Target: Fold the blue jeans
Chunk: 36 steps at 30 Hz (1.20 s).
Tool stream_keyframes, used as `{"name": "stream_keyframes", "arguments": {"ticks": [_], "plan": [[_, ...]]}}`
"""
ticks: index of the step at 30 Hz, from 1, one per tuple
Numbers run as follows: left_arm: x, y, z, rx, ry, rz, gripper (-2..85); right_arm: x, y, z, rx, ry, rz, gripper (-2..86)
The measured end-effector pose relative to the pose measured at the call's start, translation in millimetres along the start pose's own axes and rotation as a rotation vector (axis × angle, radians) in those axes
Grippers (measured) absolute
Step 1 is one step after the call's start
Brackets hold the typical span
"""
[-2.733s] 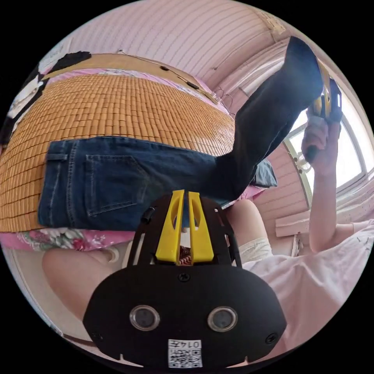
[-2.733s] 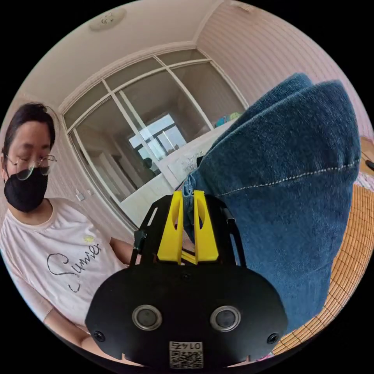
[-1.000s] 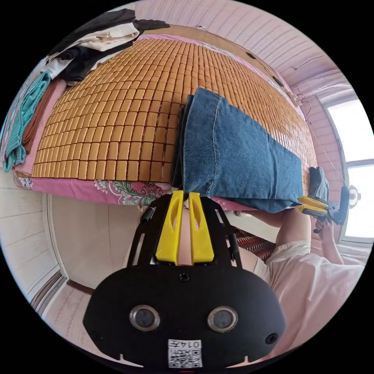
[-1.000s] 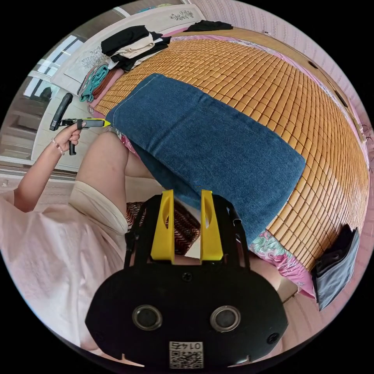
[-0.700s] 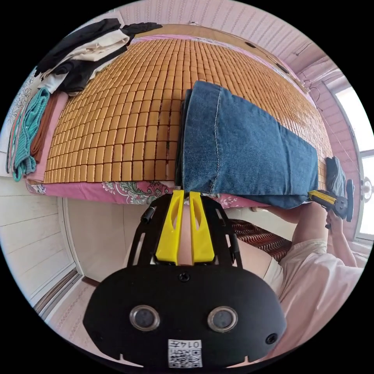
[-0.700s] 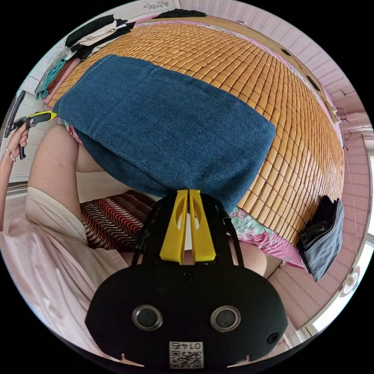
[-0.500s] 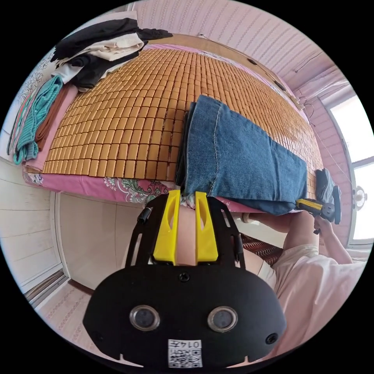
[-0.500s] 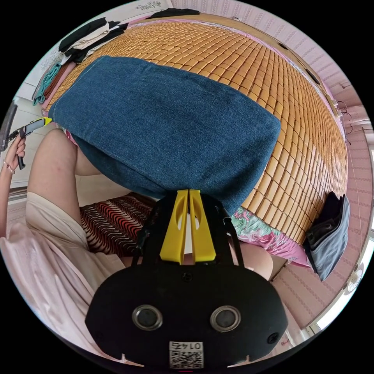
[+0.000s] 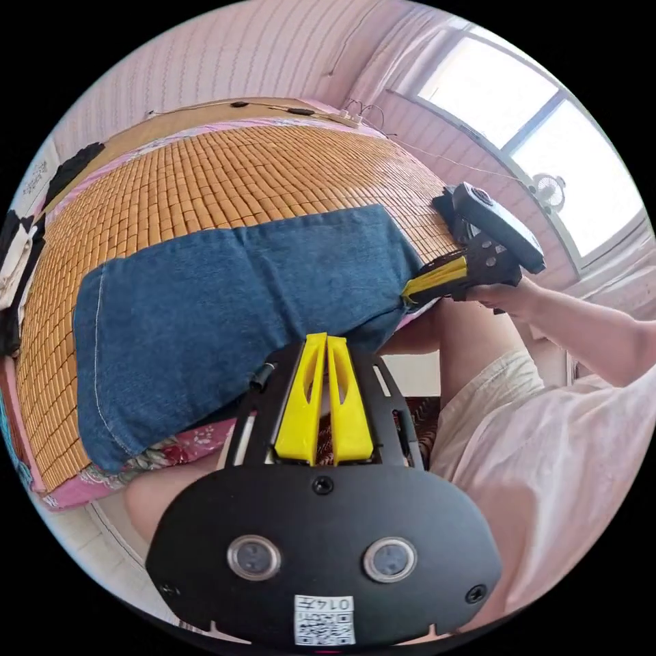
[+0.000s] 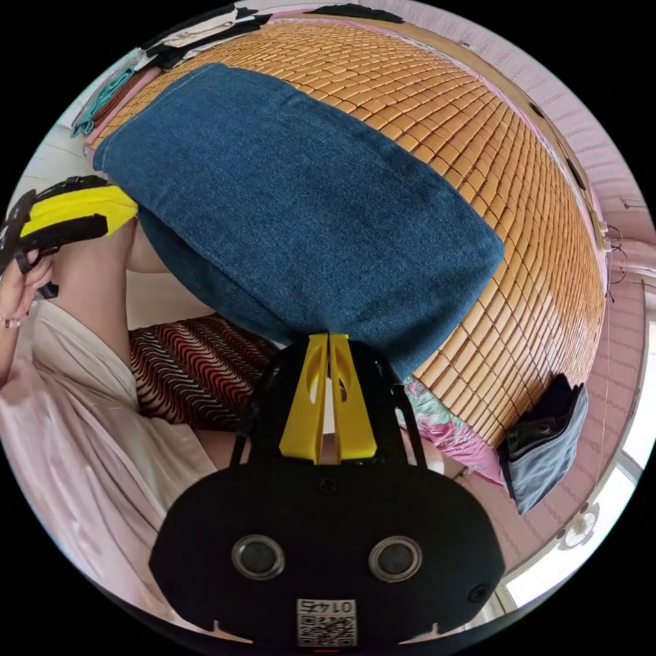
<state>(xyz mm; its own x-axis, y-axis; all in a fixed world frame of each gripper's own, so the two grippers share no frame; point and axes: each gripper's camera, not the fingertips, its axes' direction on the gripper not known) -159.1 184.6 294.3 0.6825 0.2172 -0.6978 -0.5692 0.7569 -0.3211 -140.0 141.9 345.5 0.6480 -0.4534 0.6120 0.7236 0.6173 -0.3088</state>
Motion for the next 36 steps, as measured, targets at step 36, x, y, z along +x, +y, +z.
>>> {"name": "stream_keyframes", "arguments": {"ticks": [36], "plan": [[76, -106, 95, -0.063, -0.085, 0.204, -1.0, -31, -297, -15, -0.196, 0.070, -0.339, -0.9]]}}
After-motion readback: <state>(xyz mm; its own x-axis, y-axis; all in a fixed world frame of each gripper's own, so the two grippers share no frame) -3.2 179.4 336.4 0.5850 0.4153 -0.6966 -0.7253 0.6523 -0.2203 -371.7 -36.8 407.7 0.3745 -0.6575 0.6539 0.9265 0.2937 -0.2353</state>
